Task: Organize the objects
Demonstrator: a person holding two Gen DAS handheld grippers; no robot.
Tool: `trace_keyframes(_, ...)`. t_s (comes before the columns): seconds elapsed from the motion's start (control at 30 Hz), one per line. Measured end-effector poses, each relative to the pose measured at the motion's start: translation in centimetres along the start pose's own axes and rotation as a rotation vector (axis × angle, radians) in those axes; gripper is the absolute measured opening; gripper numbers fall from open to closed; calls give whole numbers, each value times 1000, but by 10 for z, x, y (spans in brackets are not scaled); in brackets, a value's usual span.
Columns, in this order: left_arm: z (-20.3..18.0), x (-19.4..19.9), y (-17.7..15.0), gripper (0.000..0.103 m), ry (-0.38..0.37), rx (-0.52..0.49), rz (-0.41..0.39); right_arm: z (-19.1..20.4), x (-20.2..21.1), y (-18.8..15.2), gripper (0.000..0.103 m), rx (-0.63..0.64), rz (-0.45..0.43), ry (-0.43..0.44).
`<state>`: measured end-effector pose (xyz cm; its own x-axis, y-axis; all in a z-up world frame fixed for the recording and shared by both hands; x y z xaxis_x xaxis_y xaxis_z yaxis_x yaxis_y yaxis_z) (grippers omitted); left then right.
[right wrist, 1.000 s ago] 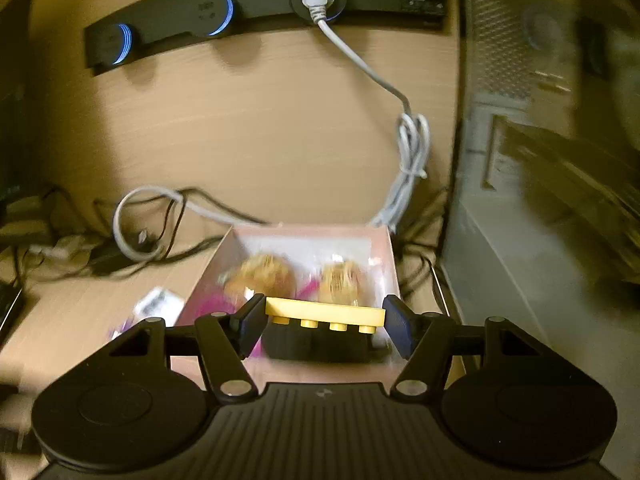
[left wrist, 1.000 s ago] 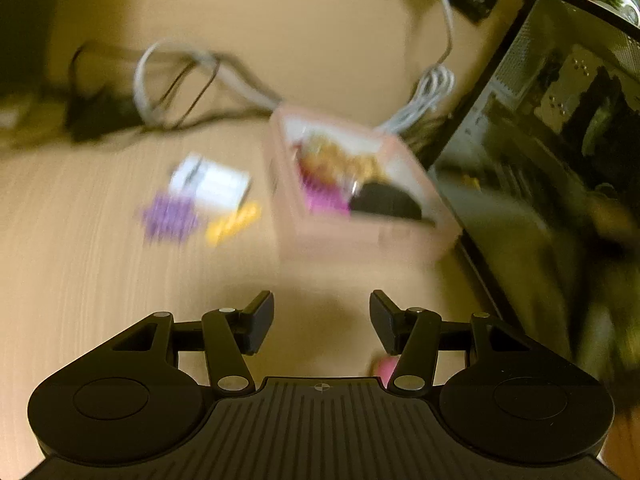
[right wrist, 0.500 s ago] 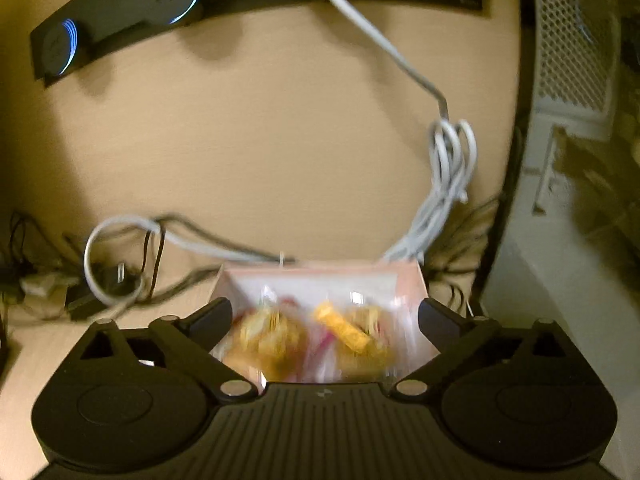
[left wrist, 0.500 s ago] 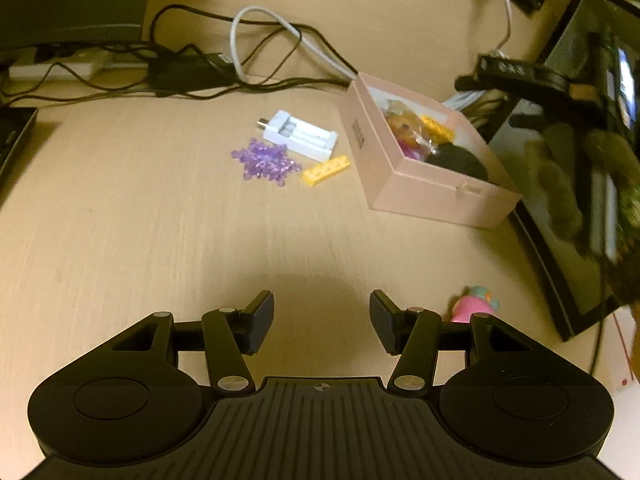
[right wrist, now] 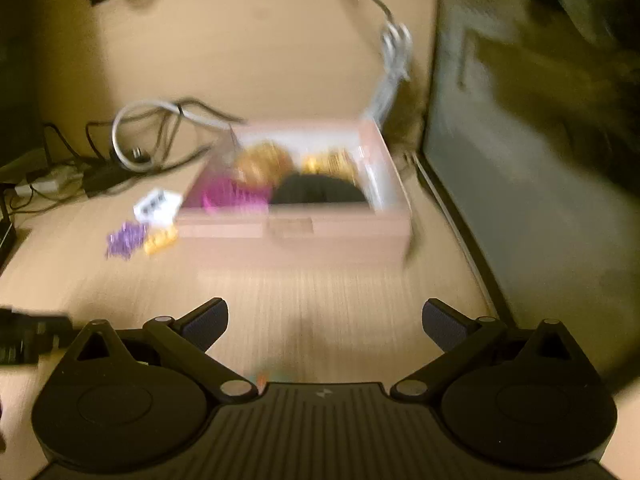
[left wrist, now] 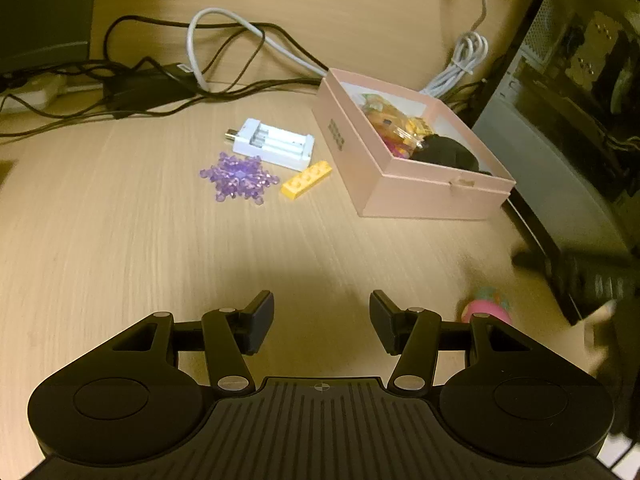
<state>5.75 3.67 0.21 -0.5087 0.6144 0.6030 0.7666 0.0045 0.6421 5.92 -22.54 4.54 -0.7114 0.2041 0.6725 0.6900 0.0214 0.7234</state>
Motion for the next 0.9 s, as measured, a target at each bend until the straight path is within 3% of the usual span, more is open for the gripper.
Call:
trace_keyframes(0.23, 13, 1, 5, 57, -39, 44, -46, -7, 13, -42, 103, -51, 90, -18)
trace_keyframes(0.47, 13, 3, 6, 57, -83, 30, -56, -23, -4, -63, 103, -237, 242, 50)
trace_keyframes(0.67, 22, 0, 13, 57, -68, 43, -57, -20, -8, -64, 103, -242, 233, 48)
trace_keyframes(0.9, 36, -10, 56, 57, -42, 4, -94, -16, -5, -65, 103, -178, 220, 46)
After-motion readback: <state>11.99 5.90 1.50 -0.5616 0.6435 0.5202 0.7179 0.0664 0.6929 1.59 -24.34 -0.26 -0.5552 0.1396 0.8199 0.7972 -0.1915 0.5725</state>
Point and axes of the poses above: each gripper's, at about its wrist camera, not at the fingertips, and x roughly against the way its jaws point, z to its left, y to its top, the point moved 4 cm from there along -x, roughly the way its jaws point, and after that the axes turned 15 degrees about -y, right-handed, at the moved point
